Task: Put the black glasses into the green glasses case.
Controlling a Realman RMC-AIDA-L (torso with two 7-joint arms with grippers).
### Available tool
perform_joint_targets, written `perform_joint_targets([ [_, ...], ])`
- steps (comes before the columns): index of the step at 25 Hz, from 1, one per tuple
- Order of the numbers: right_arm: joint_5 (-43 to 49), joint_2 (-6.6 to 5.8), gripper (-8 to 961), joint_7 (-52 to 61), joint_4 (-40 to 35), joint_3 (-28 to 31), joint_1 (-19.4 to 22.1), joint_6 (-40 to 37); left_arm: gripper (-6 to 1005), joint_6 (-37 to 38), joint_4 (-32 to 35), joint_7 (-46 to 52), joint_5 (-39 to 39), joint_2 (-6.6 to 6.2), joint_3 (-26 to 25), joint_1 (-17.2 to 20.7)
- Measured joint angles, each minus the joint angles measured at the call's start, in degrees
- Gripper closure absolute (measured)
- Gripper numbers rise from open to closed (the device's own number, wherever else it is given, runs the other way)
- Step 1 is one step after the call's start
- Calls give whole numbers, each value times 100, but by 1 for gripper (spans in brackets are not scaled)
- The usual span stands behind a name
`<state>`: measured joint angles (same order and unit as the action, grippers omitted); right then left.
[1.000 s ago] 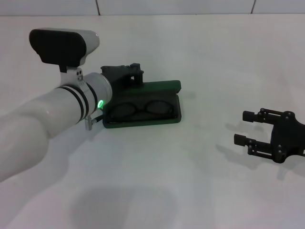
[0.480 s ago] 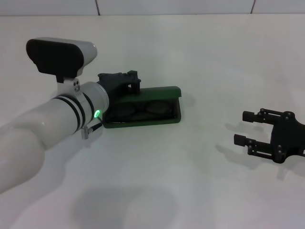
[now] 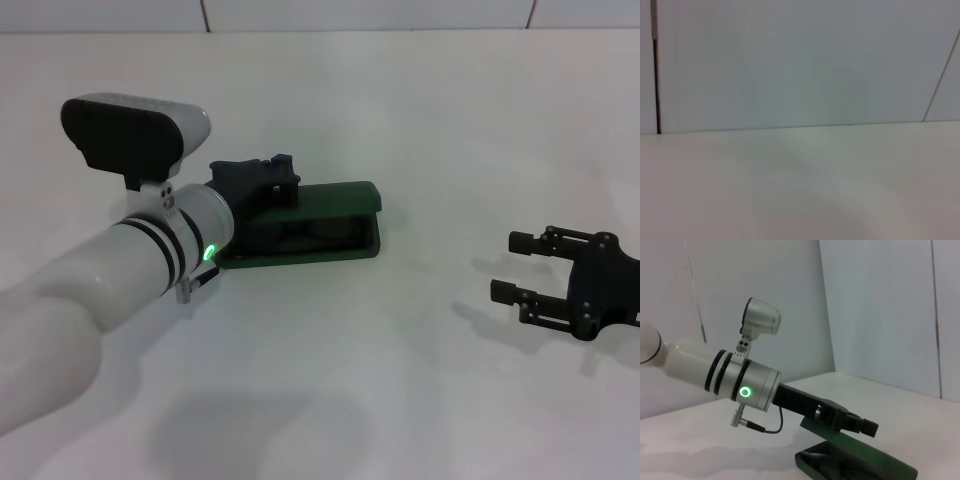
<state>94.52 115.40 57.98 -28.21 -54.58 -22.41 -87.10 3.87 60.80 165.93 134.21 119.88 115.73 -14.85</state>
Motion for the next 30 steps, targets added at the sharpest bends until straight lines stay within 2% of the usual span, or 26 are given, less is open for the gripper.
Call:
perform_joint_targets([
  [30, -16, -9, 313, 3, 0, 18, -29, 44, 895, -584, -208, 0, 26, 1, 465, 55],
])
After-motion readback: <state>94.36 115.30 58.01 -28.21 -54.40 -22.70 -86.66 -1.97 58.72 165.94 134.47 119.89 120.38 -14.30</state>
